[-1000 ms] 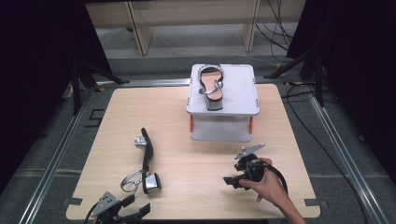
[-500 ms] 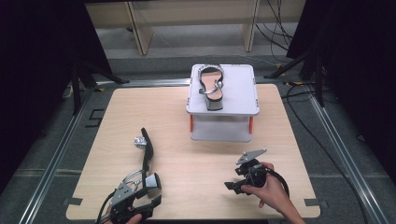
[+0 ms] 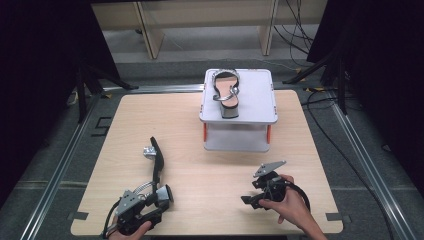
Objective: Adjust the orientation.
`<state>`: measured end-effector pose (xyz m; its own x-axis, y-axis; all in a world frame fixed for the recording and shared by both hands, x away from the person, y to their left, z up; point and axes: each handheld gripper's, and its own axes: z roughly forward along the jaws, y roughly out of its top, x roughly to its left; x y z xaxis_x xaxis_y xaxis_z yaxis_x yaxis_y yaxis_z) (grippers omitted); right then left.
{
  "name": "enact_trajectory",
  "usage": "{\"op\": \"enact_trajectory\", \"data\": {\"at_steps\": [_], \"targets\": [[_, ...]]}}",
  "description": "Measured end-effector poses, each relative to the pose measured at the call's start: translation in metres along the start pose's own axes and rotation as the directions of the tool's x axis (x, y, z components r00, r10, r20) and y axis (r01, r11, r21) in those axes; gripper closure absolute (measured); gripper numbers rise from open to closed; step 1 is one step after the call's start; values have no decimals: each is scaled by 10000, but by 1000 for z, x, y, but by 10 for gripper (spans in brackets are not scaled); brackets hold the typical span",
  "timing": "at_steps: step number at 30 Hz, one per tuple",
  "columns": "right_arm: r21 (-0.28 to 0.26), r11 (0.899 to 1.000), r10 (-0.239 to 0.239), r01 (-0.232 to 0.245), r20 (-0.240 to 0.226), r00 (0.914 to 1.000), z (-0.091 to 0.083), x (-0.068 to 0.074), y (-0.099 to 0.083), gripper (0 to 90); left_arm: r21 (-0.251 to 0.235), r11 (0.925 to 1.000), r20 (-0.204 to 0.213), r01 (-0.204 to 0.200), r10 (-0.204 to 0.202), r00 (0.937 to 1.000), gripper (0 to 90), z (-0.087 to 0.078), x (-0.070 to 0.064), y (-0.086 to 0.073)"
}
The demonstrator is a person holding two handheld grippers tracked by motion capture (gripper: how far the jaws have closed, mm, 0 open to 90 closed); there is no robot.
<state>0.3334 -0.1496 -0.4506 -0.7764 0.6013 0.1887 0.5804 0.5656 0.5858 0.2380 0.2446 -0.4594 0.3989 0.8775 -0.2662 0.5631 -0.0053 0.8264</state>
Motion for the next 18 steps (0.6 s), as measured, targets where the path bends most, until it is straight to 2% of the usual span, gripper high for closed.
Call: {"op": "enact_trajectory", "data": {"at_steps": [1,2,3,4,5,6,7,8,10,11,13,14,15,16,17,18], "targets": [[95,9998,170,-169,-72,9998,-1,0,0,296,5,9998,-95,193,-193,9998,461,0,6,1],[187,9997,142,-140,-63,9999,-1,0,0,295,-126,9994,-69,321,-321,9995,456,1,8,2],[234,9994,266,-266,-26,9996,-1,1,0,295,-175,9995,-227,259,-263,9994,437,2,7,4],[167,9999,-7,7,-1,10000,0,-1,0,296,-141,9998,-345,127,-132,9993,424,3,7,5],[169,9996,242,-242,-26,9997,1,1,-1,295,-114,9999,-440,6,-11,9990,423,4,8,7],[169,9996,242,-242,-26,9997,1,1,-1,295,-114,9999,-440,6,-11,9990,421,4,8,7],[343,9983,481,-478,-89,9988,0,4,0,295,-148,9998,-637,96,-105,9979,418,6,10,9],[323,9987,408,-405,-86,9991,1,4,-1,295,-149,9996,-782,220,-231,9967,400,6,12,9],[306,9992,271,-268,-89,9996,1,3,0,295,-243,9991,-780,343,-361,9963,397,7,14,8],[306,9995,102,-99,-103,9999,1,3,0,295,4,9986,-823,527,-525,9952,399,5,18,6],[286,9995,163,-160,-121,9998,0,3,-1,295,41,9985,-768,547,-542,9956,432,5,21,7],[286,9995,163,-160,-121,9998,0,3,-1,295,41,9985,-768,547,-542,9956,459,5,21,7],[61,10000,57,-57,-22,10000,1,1,-1,295,118,9992,-687,373,-364,9970,473,10,21,9],[61,10000,57,-57,-22,10000,1,1,-1,295,118,9992,-687,373,-364,9970,503,10,21,9],[193,9998,26,-24,-84,10000,-1,1,-1,295,259,9995,-796,154,-133,9967,523,16,22,12],[193,9998,26,-24,-84,10000,-1,1,-1,295,259,9995,-796,154,-133,9967,519,16,22,12]]}}
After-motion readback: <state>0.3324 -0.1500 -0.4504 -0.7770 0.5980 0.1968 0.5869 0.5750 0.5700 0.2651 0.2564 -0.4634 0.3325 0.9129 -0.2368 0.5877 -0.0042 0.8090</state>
